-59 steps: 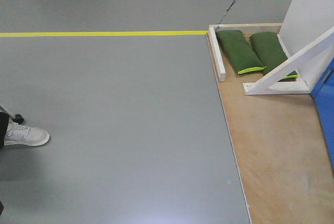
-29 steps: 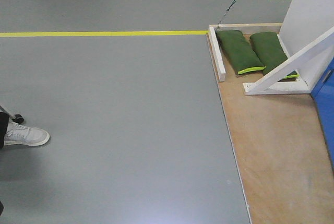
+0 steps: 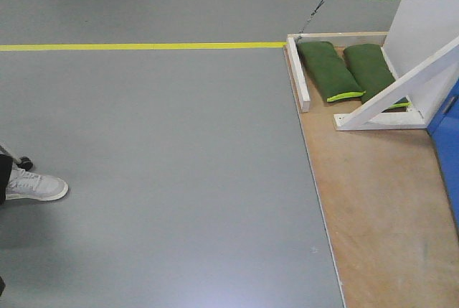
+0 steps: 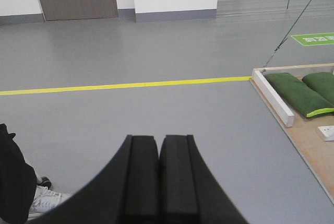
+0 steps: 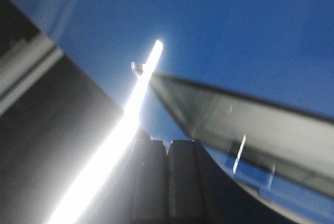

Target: Move to blue door and open it

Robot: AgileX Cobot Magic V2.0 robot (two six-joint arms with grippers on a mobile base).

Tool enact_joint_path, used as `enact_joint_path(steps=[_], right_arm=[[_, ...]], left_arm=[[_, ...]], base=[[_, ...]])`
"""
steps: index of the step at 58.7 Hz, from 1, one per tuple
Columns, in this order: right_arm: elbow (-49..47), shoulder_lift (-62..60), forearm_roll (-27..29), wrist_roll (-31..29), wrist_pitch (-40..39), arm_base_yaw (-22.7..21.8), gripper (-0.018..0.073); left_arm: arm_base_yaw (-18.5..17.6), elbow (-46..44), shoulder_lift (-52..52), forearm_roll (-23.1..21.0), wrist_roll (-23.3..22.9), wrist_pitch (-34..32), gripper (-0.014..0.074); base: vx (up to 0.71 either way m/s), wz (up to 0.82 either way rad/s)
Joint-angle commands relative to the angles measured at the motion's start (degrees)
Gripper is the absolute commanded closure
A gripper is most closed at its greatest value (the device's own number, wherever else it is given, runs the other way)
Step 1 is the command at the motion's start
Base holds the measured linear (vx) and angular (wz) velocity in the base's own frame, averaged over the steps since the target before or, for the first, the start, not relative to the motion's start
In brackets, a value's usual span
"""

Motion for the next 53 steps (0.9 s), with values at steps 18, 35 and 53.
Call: enact_joint_path(steps=[18,35,53], right_arm=[[-1.46,2.61,7.83,-0.33,-5.0,-18.07,0.0547],[-1.46,9.94,5.29,-0.33,-10.34,-18.57,0.0547],[-1.46,15.95,-20.56,-0.33,-9.3,-18.4,0.0547]], left_arm=[[-0.37,-1.49,-0.68,-0.12,-0.39,-4.85,0.0524],[-0.37,-1.49,-0.68,-0.12,-0.39,-4.85,0.0524],[-0.37,-1.49,-0.68,-0.12,-0.39,-4.85,0.0524]], base=[[0.0,0.0],[0.0,0.0],[0.0,0.0]])
